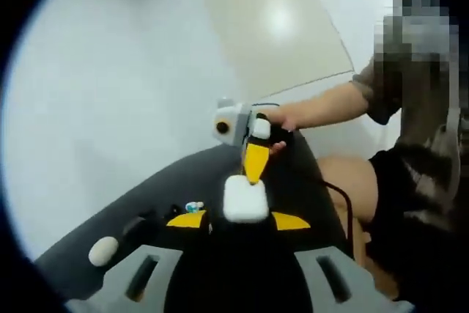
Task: Pick up three earphones and place each one into its charging case using tactile feedback, ensure that each earphone is properly inserted and securely positioned inside the case.
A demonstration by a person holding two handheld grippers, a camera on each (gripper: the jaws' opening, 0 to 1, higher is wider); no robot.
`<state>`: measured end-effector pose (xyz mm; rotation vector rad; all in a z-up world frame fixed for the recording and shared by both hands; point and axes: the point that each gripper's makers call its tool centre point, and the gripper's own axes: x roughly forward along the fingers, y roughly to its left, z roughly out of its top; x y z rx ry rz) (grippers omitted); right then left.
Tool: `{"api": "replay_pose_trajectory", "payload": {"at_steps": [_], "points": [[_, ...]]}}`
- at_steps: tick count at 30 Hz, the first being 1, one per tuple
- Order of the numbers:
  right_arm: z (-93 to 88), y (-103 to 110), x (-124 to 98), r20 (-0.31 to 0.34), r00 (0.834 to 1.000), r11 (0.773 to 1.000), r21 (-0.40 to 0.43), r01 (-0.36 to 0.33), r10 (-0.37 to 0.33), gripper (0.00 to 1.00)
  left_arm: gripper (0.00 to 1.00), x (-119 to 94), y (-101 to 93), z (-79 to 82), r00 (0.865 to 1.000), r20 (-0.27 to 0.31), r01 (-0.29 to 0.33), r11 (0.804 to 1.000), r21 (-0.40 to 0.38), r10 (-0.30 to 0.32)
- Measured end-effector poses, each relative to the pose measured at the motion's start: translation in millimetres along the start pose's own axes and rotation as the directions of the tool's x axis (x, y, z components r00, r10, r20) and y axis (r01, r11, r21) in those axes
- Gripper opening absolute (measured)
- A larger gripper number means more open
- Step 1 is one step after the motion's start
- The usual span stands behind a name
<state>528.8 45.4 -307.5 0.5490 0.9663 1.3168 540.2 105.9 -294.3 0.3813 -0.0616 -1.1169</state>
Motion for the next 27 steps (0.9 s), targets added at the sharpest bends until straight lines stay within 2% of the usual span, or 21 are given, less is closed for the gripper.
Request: {"api": "replay_pose_trajectory", "payload": {"at_steps": [2, 4, 6, 8, 10, 12, 13, 14, 15, 16, 17, 18, 19, 20, 22, 23, 24, 25, 26, 27], "points": [[-8.1, -4.6, -2.5, -0.023, 1.000, 0.997, 0.076, 0.008, -0.006, 0.17, 0.30, -0.8, 1.0, 0.6, 1.000, 0.001, 0.000, 1.000, -0.023, 0.000], [-4.8, -3.5, -4.5, -0.004, 1.000, 0.998, 0.058, 0.015, -0.015, 0.17, 0.28, -2.6, 5.0, 1.4, 1.000, 0.006, -0.028, 0.999, -0.019, 0.028], [-9.3, -5.1, -5.1, -0.023, 0.997, 0.996, -0.048, 0.073, -0.074, 0.18, 0.28, -5.1, 9.8, 4.1, 0.999, 0.020, -0.046, 0.998, -0.040, 0.047], [-15.0, -2.4, -6.5, -0.040, 0.991, 0.976, -0.183, 0.120, -0.129, 0.19, 0.27, -7.8, 15.7, 7.7, 0.997, 0.044, -0.062, 0.995, -0.073, 0.065], [-17.1, -2.7, -11.2, -0.046, 0.981, 0.928, -0.335, 0.164, -0.190, 0.20, 0.26, -10.5, 20.4, 9.9, 0.995, 0.059, -0.076, 0.993, -0.090, 0.082], [-12.9, -7.1, -19.4, -0.002, 0.965, 0.855, -0.464, 0.232, -0.263, 0.23, 0.26, -13.2, 22.1, 14.8, 0.992, 0.086, -0.080, 0.991, -0.108, 0.090], [-3.1, -10.4, -26.8, 0.044, 0.956, 0.804, -0.532, 0.267, -0.289, 0.26, 0.26, -14.8, 24.2, 17.4, 0.990, 0.102, -0.085, 0.989, -0.124, 0.098], [2.2, -8.3, -30.7, 0.076, 0.956, 0.763, -0.586, 0.272, -0.283, 0.28, 0.26, -17.2, 26.7, 20.2, 0.987, 0.118, -0.089, 0.986, -0.141, 0.106], [5.3, -4.5, -32.5, 0.099, 0.960, 0.744, -0.613, 0.266, -0.262, 0.30, 0.26, -20.2, 30.6, 24.5, 0.982, 0.143, -0.097, 0.981, -0.170, 0.121], [9.9, 3.2, -34.4, 0.139, 0.966, 0.735, -0.628, 0.257, -0.220, 0.32, 0.25, -25.1, 36.1, 29.2, 0.975, 0.172, -0.107, 0.975, -0.197, 0.142], [14.4, 9.1, -36.0, 0.172, 0.967, 0.731, -0.633, 0.255, -0.188, 0.34, 0.24, -31.7, 42.9, 34.9, 0.964, 0.207, -0.122, 0.967, -0.222, 0.169], [16.5, 12.8, -36.2, 0.186, 0.967, 0.730, -0.635, 0.254, -0.175, 0.35, 0.22, -40.2, 50.8, 41.8, 0.946, 0.254, -0.137, 0.957, -0.254, 0.203], [19.0, 12.0, -36.3, 0.189, 0.967, 0.716, -0.649, 0.255, -0.173, 0.35, 0.21, -50.0, 60.5, 48.4, 0.921, 0.304, -0.153, 0.943, -0.297, 0.245], [20.8, 11.1, -35.1, 0.199, 0.964, 0.688, -0.675, 0.266, -0.177, 0.35, 0.20, -60.8, 69.9, 53.3, 0.893, 0.346, -0.166, 0.926, -0.339, 0.287], [22.3, 4.3, -30.0, 0.198, 0.960, 0.639, -0.716, 0.279, -0.198, 0.35, 0.20, -82.0, 88.8, 61.4, 0.827, 0.426, -0.175, 0.888, -0.426, 0.367], [20.8, 0.9, -25.6, 0.188, 0.961, 0.628, -0.728, 0.276, -0.204, 0.36, 0.20, -90.7, 97.7, 63.9, 0.795, 0.452, -0.189, 0.874, -0.448, 0.404], [20.0, -2.4, -21.4, 0.180, 0.962, 0.632, -0.727, 0.271, -0.206, 0.38, 0.20, -96.6, 105.0, 61.5, 0.777, 0.450, -0.214, 0.857, -0.468, 0.440], [16.9, -5.7, -16.7, 0.158, 0.965, 0.634, -0.729, 0.257, -0.209, 0.40, 0.19, -99.5, 110.6, 58.6, 0.766, 0.439, -0.242, 0.844, -0.479, 0.469], [14.7, -8.6, -13.1, 0.140, 0.968, 0.640, -0.728, 0.243, -0.208, 0.43, 0.17, -98.4, 113.3, 54.0, 0.771, 0.415, -0.261, 0.835, -0.485, 0.482], [13.2, -10.4, -9.4, 0.130, 0.970, 0.646, -0.727, 0.233, -0.204, 0.43, 0.14, -95.0, 114.1, 48.0, 0.791, 0.375, -0.278, 0.830, -0.485, 0.484]]}}
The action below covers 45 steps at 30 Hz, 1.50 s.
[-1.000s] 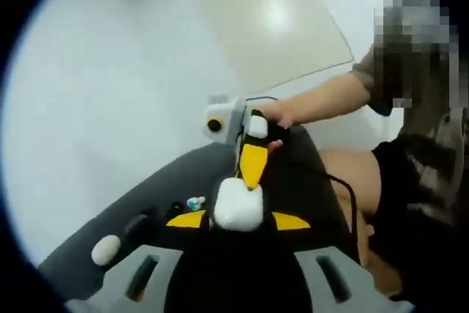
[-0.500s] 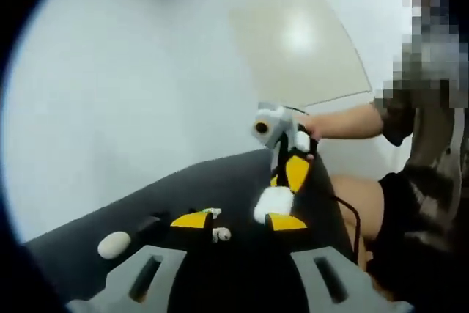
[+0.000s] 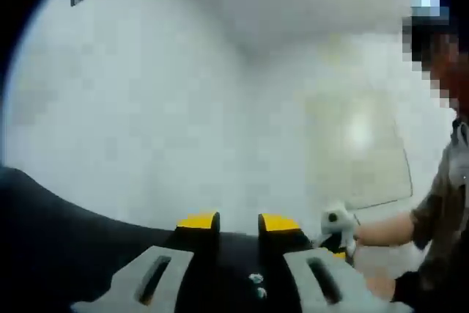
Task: Pick up three earphones and place each one into its charging case using tactile feedback, ensure that each earphone is properly inserted and securely positioned inside the case.
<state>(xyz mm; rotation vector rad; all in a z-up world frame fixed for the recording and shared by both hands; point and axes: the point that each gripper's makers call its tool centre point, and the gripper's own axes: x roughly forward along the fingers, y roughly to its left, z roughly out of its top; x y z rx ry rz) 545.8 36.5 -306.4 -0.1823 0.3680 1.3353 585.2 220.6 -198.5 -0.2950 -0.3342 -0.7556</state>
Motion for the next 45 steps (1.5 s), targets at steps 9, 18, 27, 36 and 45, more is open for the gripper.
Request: {"api": "replay_pose_trajectory", "payload": {"at_steps": [9, 18, 27, 36, 45], "points": [[-3.8, -4.4, 18.5, 0.009, 1.000, 0.998, -0.069, -0.015, 0.016, 0.49, 0.14, 8.8, -6.1, -25.3, 0.991, -0.130, 0.024, 0.998, 0.052, -0.017], [-8.6, 0.5, 21.8, -0.005, 1.000, 0.992, -0.126, -0.028, 0.027, 0.53, 0.14, 11.2, -14.5, -31.1, 0.987, -0.154, 0.054, 0.995, 0.084, -0.041], [-6.2, 9.7, 18.5, 0.008, 1.000, 0.979, -0.205, 0.006, -0.004, 0.35, 0.15, 12.8, -17.5, -35.9, 0.984, -0.174, 0.060, 0.994, 0.086, -0.045], [1.4, 0.5, 3.4, 0.063, 0.983, 0.932, -0.311, 0.186, -0.175, 0.33, 0.20, 13.4, -10.1, -44.3, 0.976, -0.219, 0.029, 0.995, 0.095, -0.007], [8.9, -96.4, -75.3, 0.153, 0.806, 0.798, -0.125, 0.589, -0.571, 0.33, 0.16, 6.8, 15.6, -48.1, 0.962, -0.238, -0.086, 0.975, 0.206, 0.135]]}}
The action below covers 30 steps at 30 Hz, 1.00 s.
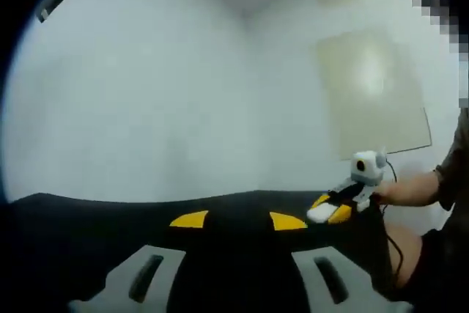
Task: Pick up three earphones and place each one into its charging case using tactile feedback, ensure that each earphone is properly inserted and securely positioned inside the case.
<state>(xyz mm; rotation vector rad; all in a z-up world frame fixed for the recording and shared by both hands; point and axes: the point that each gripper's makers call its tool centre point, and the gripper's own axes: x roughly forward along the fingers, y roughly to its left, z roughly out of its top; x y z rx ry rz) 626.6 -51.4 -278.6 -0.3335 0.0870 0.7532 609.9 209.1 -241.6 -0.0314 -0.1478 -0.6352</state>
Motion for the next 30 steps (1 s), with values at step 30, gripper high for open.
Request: {"api": "replay_pose_trajectory", "payload": {"at_steps": [30], "points": [[-104.5, -198.6, -13.5, -0.319, 0.825, 0.794, 0.261, 0.549, -0.466, 0.34, 0.32, 6.2, -8.7, -6.6, 0.999, -0.026, 0.036, 0.999, -0.001, -0.036]]}}
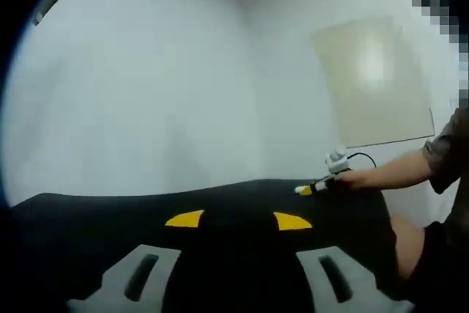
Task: Pick up three earphones and place each one into its charging case using tactile feedback, ensure that each earphone is properly inserted and securely positioned inside the case.
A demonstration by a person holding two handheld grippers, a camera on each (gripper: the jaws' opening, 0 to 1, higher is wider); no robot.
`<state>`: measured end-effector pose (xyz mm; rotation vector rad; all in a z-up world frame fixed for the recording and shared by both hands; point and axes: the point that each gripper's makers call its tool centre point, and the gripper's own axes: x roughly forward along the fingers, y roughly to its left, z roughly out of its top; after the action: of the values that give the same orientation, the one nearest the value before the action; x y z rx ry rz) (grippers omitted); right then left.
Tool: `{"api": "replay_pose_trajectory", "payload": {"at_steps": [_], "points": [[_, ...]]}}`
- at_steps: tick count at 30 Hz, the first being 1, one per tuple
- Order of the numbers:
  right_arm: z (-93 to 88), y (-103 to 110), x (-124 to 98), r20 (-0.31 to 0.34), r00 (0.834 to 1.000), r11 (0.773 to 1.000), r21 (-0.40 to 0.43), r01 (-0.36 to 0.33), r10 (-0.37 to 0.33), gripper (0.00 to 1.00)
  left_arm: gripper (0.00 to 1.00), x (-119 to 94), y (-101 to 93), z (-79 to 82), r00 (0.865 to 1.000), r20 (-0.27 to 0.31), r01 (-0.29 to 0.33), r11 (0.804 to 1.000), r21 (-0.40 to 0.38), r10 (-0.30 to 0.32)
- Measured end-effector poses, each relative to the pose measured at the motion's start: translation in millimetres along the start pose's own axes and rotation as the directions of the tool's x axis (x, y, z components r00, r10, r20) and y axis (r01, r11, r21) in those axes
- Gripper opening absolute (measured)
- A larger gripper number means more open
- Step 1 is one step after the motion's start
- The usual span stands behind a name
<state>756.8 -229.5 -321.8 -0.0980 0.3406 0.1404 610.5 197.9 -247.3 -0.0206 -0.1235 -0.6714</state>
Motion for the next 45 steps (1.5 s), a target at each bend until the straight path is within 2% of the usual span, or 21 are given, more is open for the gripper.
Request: {"api": "replay_pose_trajectory", "payload": {"at_steps": [4, 6, 8, 10, 12, 14, 15, 16, 19, 20, 22, 25, 26, 30, 32, 33, 36, 39, 41, 43, 45], "points": [[1.6, -3.2, -4.1, 0.006, 1.000, 0.999, 0.042, -0.008, 0.007, 0.36, 0.32, 0.2, -1.1, -1.3, 1.000, -0.009, -0.003, 1.000, 0.004, 0.003], [27.4, -15.5, -16.9, 0.146, 0.987, 0.996, 0.068, 0.053, -0.063, 0.39, 0.32, -0.3, -0.3, -0.4, 1.000, -0.004, -0.007, 1.000, -0.004, 0.007], [60.8, -22.3, -43.2, 0.333, 0.934, 0.991, 0.084, 0.109, -0.131, 0.35, 0.32, -1.4, 2.4, 1.3, 1.000, 0.006, -0.016, 1.000, -0.019, 0.016], [85.3, 2.7, -60.1, 0.448, 0.893, 0.992, 0.120, -0.028, -0.029, 0.32, 0.31, -1.6, 4.4, 1.8, 1.000, 0.009, -0.023, 0.999, -0.026, 0.023], [94.3, 30.6, -64.8, 0.460, 0.883, 0.981, 0.114, -0.158, 0.089, 0.32, 0.31, -1.4, 5.3, 1.1, 1.000, 0.005, -0.027, 0.999, -0.032, 0.027], [99.7, 73.7, -69.4, 0.463, 0.849, 0.941, 0.086, -0.328, 0.254, 0.33, 0.30, -0.9, 6.2, -0.6, 1.000, -0.005, -0.029, 0.999, -0.035, 0.029], [98.8, 100.0, -72.5, 0.456, 0.821, 0.904, 0.078, -0.421, 0.343, 0.33, 0.30, -0.4, 6.8, -1.8, 0.999, -0.012, -0.032, 0.999, -0.035, 0.032], [96.5, 133.0, -75.9, 0.439, 0.770, 0.834, 0.079, -0.546, 0.463, 0.33, 0.30, 0.1, 7.1, -3.4, 0.999, -0.020, -0.036, 0.999, -0.032, 0.035], [83.3, 189.9, -78.8, 0.387, 0.681, 0.724, 0.046, -0.688, 0.622, 0.36, 0.29, 1.8, 8.1, -8.0, 0.998, -0.046, -0.038, 0.999, -0.025, 0.037], [77.3, 202.2, -79.7, 0.366, 0.668, 0.712, 0.022, -0.702, 0.648, 0.37, 0.29, 2.5, 8.4, -10.5, 0.998, -0.060, -0.037, 0.999, -0.024, 0.035], [57.1, 222.4, -73.4, 0.291, 0.661, 0.698, -0.032, -0.715, 0.691, 0.37, 0.29, 3.7, 8.7, -14.3, 0.996, -0.082, -0.039, 0.999, -0.018, 0.037], [34.2, 223.0, -59.4, 0.174, 0.708, 0.725, -0.054, -0.687, 0.684, 0.37, 0.29, 5.5, 6.1, -22.6, 0.991, -0.129, -0.031, 1.000, -0.003, 0.031], [47.7, 221.1, -61.5, 0.272, 0.691, 0.724, -0.035, -0.689, 0.670, 0.37, 0.29, 6.4, 4.6, -26.2, 0.988, -0.150, -0.025, 1.000, 0.004, 0.025], [44.1, 206.3, -62.4, 0.273, 0.702, 0.737, -0.040, -0.674, 0.657, 0.34, 0.30, 11.5, 0.1, -33.4, 0.981, -0.195, -0.011, 1.000, 0.019, 0.015], [51.5, 204.4, -69.1, 0.318, 0.688, 0.735, -0.043, -0.677, 0.652, 0.34, 0.29, 14.9, 3.9, -28.0, 0.983, -0.182, -0.038, 0.999, -0.027, 0.032], [51.0, 203.8, -69.3, 0.317, 0.688, 0.734, -0.042, -0.678, 0.653, 0.34, 0.28, 16.1, 15.0, -23.3, 0.980, -0.183, -0.093, 0.994, -0.053, 0.082], [51.6, 202.6, -67.7, 0.317, 0.699, 0.747, -0.052, -0.662, 0.641, 0.33, 0.25, 21.5, 46.0, -21.5, 0.945, -0.283, -0.170, 0.985, 0.017, 0.167], [51.8, 201.2, -66.3, 0.314, 0.702, 0.750, -0.050, -0.660, 0.639, 0.33, 0.42, 37.2, 53.5, -16.4, 0.933, -0.348, -0.066, 0.994, 0.092, 0.094], [50.0, 200.7, -66.0, 0.305, 0.710, 0.755, -0.053, -0.653, 0.635, 0.33, 0.56, 45.3, 52.7, -21.6, 0.920, -0.392, -0.011, 1.000, 0.005, 0.012], [49.4, 201.8, -65.4, 0.300, 0.711, 0.757, -0.062, -0.650, 0.636, 0.33, 0.58, 50.6, 61.3, -26.3, 0.904, -0.426, -0.022, 1.000, -0.017, 0.013], [48.7, 203.1, -64.9, 0.294, 0.710, 0.755, -0.067, -0.652, 0.639, 0.32, 0.55, 55.2, 73.4, -36.0, 0.879, -0.476, 0.000, 0.998, 0.061, 0.029]]}}
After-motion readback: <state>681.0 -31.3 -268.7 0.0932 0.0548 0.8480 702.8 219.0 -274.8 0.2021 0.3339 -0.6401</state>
